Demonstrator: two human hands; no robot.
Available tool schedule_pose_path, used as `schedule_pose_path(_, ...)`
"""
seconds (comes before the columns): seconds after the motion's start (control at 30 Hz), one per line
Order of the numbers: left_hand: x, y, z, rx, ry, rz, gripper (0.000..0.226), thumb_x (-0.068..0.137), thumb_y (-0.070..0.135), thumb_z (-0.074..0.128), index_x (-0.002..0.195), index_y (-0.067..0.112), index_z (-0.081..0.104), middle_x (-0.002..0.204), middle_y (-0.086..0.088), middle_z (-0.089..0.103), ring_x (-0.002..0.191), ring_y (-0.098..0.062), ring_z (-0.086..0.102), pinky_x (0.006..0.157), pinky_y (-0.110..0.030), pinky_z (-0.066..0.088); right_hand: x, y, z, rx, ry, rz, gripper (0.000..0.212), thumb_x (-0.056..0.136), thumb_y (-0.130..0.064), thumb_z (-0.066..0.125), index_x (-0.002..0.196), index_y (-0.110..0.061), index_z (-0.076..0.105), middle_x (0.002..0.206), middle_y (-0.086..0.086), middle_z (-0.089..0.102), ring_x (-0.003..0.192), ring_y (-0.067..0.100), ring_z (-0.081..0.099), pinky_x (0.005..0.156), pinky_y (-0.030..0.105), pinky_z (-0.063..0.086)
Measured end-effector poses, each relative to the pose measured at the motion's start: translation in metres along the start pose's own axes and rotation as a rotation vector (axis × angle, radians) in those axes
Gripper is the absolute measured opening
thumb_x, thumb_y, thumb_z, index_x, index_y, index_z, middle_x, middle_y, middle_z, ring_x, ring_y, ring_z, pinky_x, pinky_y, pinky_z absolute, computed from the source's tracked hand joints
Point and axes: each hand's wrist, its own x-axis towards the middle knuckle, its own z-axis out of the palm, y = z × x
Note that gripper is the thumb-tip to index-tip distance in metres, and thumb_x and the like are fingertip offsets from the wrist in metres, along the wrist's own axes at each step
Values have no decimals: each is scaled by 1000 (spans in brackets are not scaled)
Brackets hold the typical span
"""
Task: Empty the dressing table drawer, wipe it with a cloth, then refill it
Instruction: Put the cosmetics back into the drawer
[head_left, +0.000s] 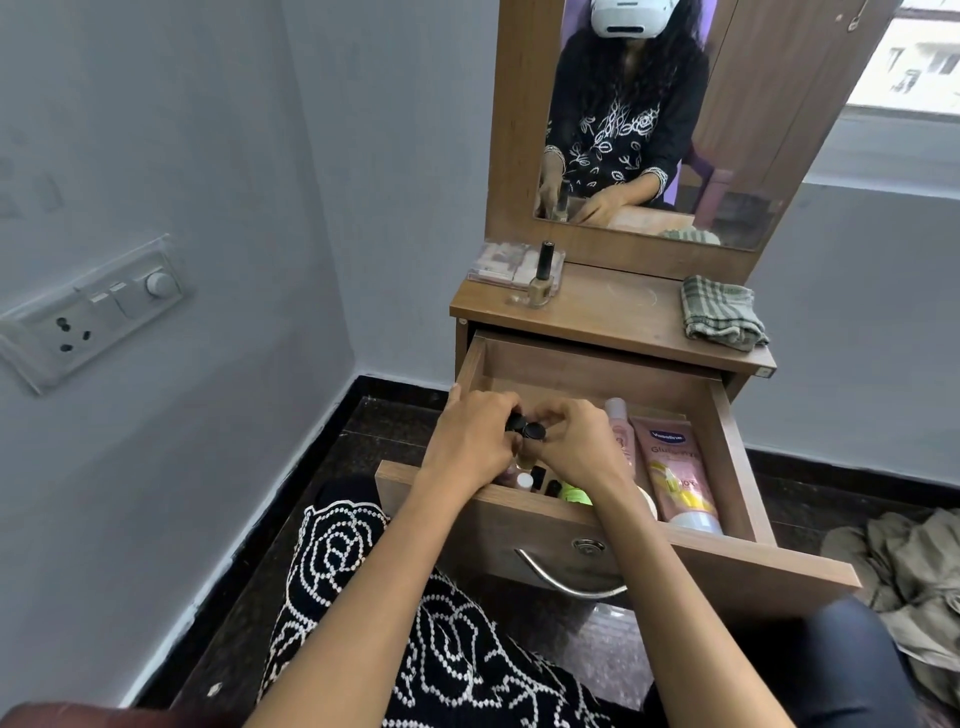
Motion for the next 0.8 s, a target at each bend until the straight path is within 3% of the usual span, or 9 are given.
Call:
schedule_pose_path(0.1, -1, 2, 0, 56, -17, -14, 30, 84, 17, 65, 113, 18, 62, 94, -3, 69, 107, -22, 54, 111, -44, 28, -1, 0, 0, -60, -45, 10, 28, 73, -21, 77, 99, -15, 69, 90, -3, 63, 82, 12, 58, 69, 23, 44)
schedule_pose_path(0.23, 1, 0, 1, 92, -43, -8, 33, 76, 20, 70, 108, 18, 64, 90, -1, 69, 103, -20, 58, 113, -41, 13, -1, 0, 3, -99, -96, 23, 24, 72, -22, 76, 95, -16, 70, 89, 0, 68, 80, 14, 61, 71, 24, 48)
schedule_pose_path(0.63, 8, -10, 9, 62, -58, -57, 18, 83, 24, 64, 100, 18, 68, 101, 0, 69, 104, -19, 59, 116, -45, 5, -2, 0, 3, -98, -157, 34, 13, 75, -13, 70, 87, -18, 66, 84, -1, 65, 74, 12, 58, 64, 19, 41)
schedule_pose_path(0.8, 10, -12, 10, 57, -80, -65, 18, 83, 25, 65, 100, 19, 69, 101, 1, 69, 104, -19, 59, 116, -46, 7, -1, 1, 4, -79, -180, 45, 16, 73, -12, 71, 87, -18, 66, 83, -2, 65, 76, 12, 59, 67, 20, 45)
